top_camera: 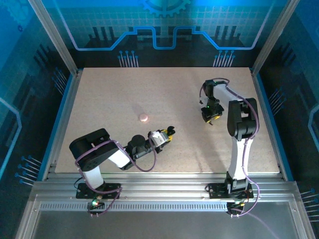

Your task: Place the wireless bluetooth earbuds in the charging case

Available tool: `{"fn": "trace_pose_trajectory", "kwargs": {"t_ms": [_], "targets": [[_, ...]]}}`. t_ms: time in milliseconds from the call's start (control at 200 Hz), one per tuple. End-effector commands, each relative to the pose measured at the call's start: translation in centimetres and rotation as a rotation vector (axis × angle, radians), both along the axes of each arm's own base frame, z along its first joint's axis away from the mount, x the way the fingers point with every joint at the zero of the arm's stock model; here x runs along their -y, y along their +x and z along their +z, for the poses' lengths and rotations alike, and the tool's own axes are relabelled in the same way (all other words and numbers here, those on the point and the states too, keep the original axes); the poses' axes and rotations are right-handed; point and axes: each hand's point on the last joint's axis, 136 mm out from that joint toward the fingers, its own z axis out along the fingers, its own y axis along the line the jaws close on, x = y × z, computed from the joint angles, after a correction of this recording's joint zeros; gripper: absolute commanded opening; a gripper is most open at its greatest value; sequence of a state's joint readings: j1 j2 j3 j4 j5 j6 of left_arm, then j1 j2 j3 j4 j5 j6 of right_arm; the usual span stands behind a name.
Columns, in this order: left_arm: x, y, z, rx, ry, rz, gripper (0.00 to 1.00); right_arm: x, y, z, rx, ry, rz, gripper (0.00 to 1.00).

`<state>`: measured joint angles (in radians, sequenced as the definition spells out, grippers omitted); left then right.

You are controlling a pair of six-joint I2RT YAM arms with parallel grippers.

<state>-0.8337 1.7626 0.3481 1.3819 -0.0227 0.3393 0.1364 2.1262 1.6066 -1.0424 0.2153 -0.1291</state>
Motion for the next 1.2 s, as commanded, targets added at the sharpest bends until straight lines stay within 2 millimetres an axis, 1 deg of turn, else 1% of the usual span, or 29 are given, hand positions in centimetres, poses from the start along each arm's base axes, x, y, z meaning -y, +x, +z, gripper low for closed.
{"fn": "trace_pose_trajectory", "kwargs": {"t_ms": [0,70,185,330,440,550,755,1021,1196], "targets": [[0.5,0.6,1.2,0.021,-0.038,-0.001,0.13,-0.7,0.1,1.5,0.043,0.082,-0.043,0.45],[0.5,0.6,1.5,0.022,-0.044,-0.005,0.13,-1.1,0.0,1.8,0.046,0.121,-0.062,0.46],[0.5,0.5,1.6,0.022,-0.048,-0.005,0.13,-0.9,0.1,2.1,0.040,0.130,-0.064,0.46],[0.5,0.6,1.7,0.030,-0.045,-0.002,0.13,-1.1,-0.5,2.0,-0.012,0.138,-0.021,0.44],[0.5,0.7,1.6,0.031,-0.043,0.000,0.13,-0.7,-1.0,1.8,-0.040,0.107,0.011,0.43],[0.4,0.8,1.6,0.032,-0.041,0.004,0.13,-0.6,-1.3,1.6,-0.063,0.101,0.031,0.41],[0.6,0.8,1.9,0.037,-0.047,0.001,0.13,-0.6,-1.9,0.5,-0.116,0.092,0.047,0.40],[0.5,0.7,1.8,0.038,-0.043,0.001,0.13,-0.8,-1.5,-0.4,-0.119,0.106,0.055,0.39],[0.5,0.7,1.9,0.039,-0.044,0.001,0.13,-0.9,-1.1,-0.9,-0.118,0.114,0.056,0.35]]}}
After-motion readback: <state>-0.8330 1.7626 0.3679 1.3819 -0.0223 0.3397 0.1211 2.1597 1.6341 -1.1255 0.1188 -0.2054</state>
